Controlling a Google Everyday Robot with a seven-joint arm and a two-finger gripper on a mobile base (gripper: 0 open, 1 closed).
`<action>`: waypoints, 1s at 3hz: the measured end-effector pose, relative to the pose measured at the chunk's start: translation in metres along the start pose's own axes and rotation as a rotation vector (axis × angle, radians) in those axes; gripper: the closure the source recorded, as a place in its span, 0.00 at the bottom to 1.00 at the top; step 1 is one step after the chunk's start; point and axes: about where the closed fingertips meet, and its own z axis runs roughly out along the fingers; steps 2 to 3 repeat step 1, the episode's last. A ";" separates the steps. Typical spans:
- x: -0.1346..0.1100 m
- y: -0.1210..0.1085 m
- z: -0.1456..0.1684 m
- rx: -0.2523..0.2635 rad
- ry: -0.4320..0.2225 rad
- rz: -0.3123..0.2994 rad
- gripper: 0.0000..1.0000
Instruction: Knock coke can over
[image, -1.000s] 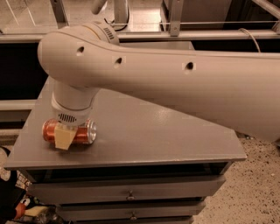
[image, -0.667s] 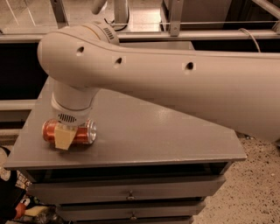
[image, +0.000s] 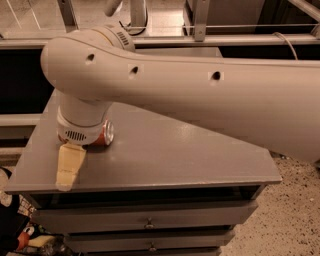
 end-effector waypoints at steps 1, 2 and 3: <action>0.000 0.000 0.000 0.000 0.000 0.000 0.00; 0.000 0.000 0.000 0.000 0.000 0.000 0.00; 0.000 0.000 0.000 0.000 0.000 0.000 0.00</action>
Offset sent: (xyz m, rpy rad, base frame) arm 0.0000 0.0000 0.0000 0.0000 0.0000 0.0000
